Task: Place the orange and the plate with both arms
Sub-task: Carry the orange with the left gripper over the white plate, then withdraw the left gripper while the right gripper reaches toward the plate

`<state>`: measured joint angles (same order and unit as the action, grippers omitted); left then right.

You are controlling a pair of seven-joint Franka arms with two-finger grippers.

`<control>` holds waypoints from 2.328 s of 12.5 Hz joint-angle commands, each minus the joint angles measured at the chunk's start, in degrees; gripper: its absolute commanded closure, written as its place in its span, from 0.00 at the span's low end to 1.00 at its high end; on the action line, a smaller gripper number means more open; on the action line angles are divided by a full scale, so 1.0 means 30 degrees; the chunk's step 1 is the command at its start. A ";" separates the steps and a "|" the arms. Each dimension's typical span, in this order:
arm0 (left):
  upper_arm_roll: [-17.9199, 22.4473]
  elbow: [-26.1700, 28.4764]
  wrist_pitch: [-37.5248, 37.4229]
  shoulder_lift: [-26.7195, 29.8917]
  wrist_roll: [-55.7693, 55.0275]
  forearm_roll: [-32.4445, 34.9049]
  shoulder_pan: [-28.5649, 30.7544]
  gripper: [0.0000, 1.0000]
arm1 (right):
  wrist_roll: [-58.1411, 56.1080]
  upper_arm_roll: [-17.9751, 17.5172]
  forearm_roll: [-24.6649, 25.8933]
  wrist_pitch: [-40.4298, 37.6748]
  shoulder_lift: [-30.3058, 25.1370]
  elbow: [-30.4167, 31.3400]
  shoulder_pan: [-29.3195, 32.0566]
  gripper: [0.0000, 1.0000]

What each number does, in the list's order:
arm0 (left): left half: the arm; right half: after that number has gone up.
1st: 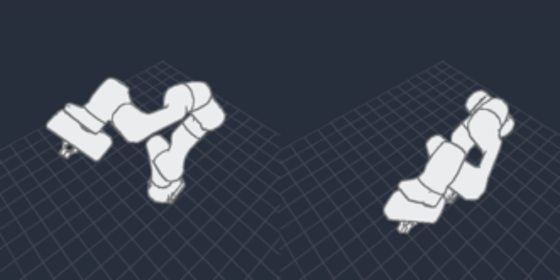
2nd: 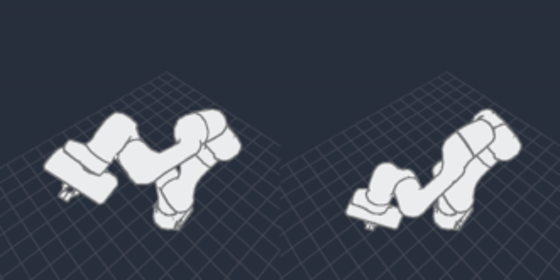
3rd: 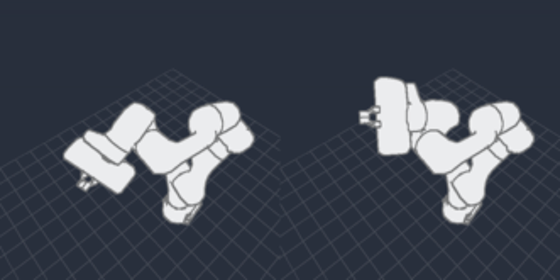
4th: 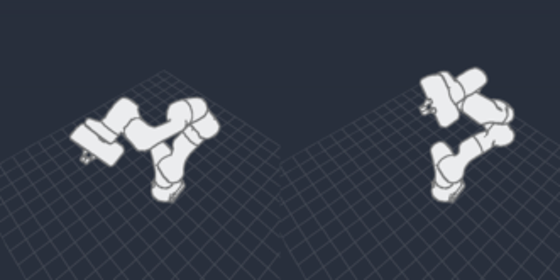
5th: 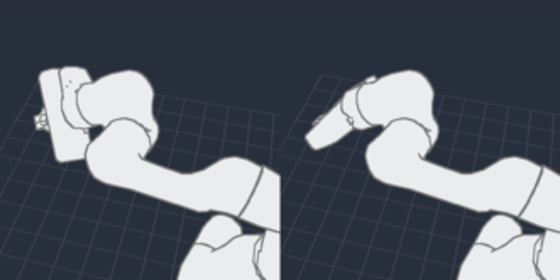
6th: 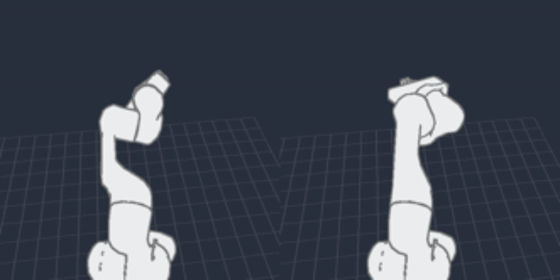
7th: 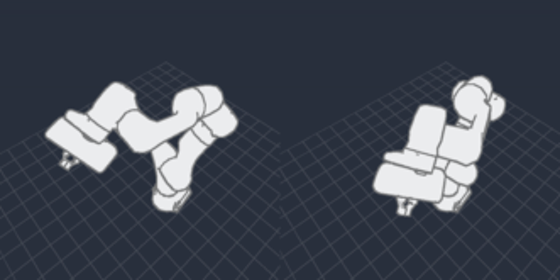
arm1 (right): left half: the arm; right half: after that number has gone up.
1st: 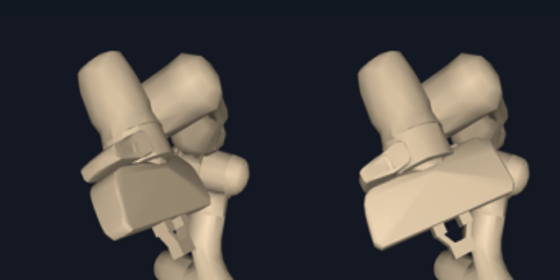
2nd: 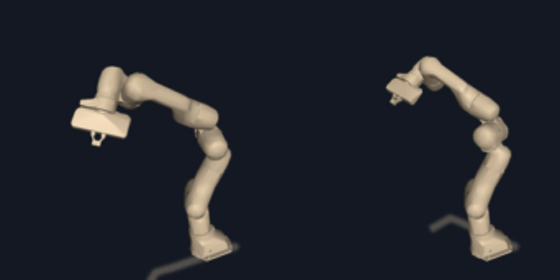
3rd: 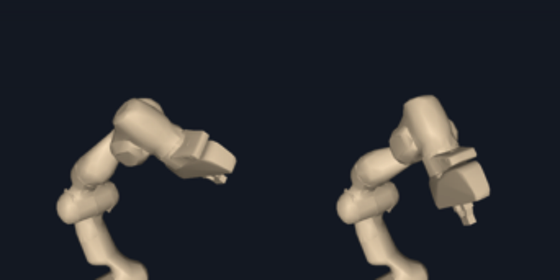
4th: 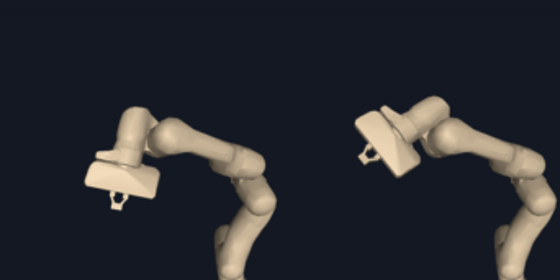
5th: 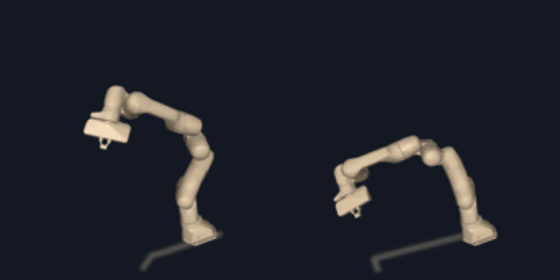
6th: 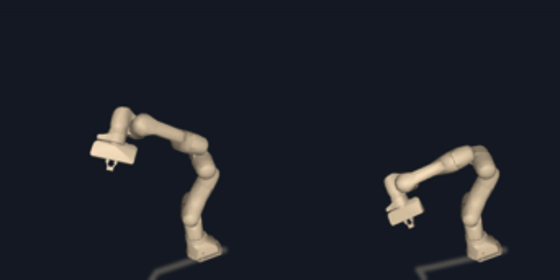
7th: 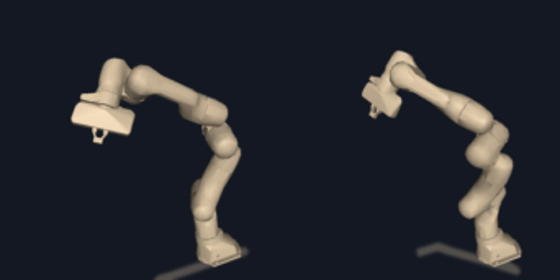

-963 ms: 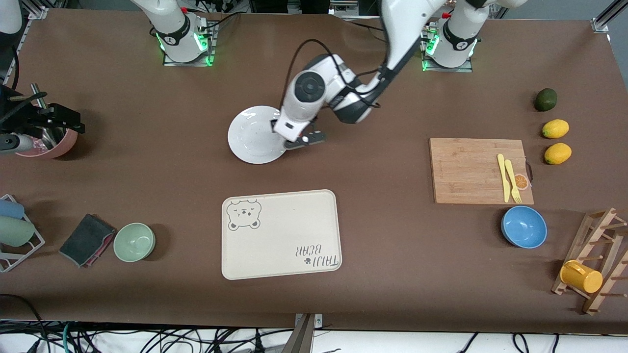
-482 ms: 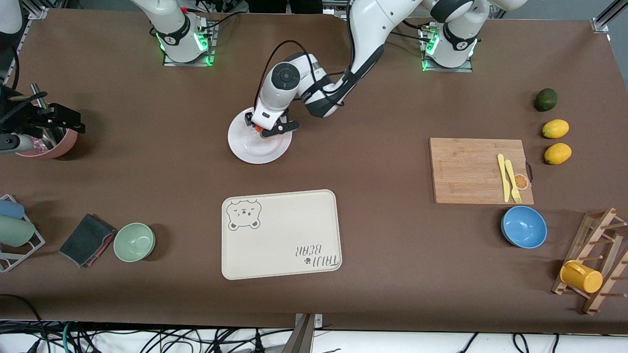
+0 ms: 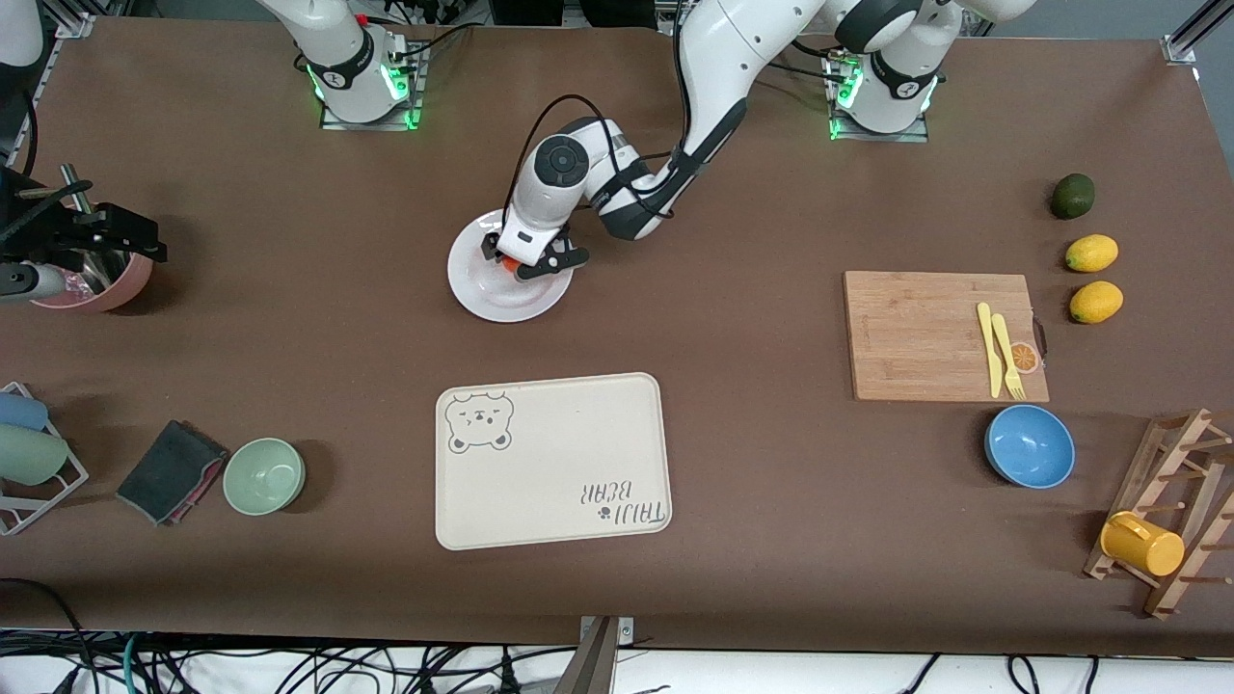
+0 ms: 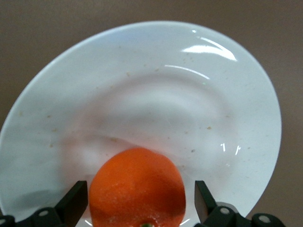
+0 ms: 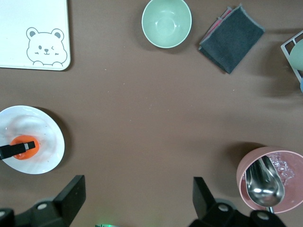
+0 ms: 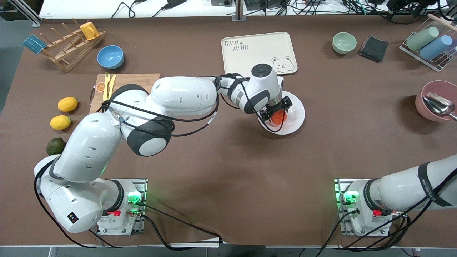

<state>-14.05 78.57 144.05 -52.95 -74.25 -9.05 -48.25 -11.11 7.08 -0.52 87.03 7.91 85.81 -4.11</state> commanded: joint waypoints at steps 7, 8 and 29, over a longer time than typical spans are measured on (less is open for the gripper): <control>0.0171 -0.0203 -0.8781 0.4668 0.2469 -0.0381 0.5147 0.00 | 0.0012 0.0920 -0.0614 -0.0299 0.0118 -0.0187 0.0196 0.00; 0.0171 -0.0145 -0.8991 0.4932 0.3296 -0.0412 0.5997 0.00 | -0.0017 0.1067 -0.0935 -0.0299 0.0147 -0.0186 0.0283 0.00; 0.1272 0.0206 -1.9718 1.0409 2.3049 0.3573 1.9872 0.00 | -0.0164 -0.1887 -0.4856 0.6658 0.0531 0.7123 -0.0390 0.00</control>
<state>-13.93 76.61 83.74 -25.65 -5.58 0.87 13.96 -11.27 3.21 -11.72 100.41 11.89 99.51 -5.37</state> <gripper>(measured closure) 0.000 0.000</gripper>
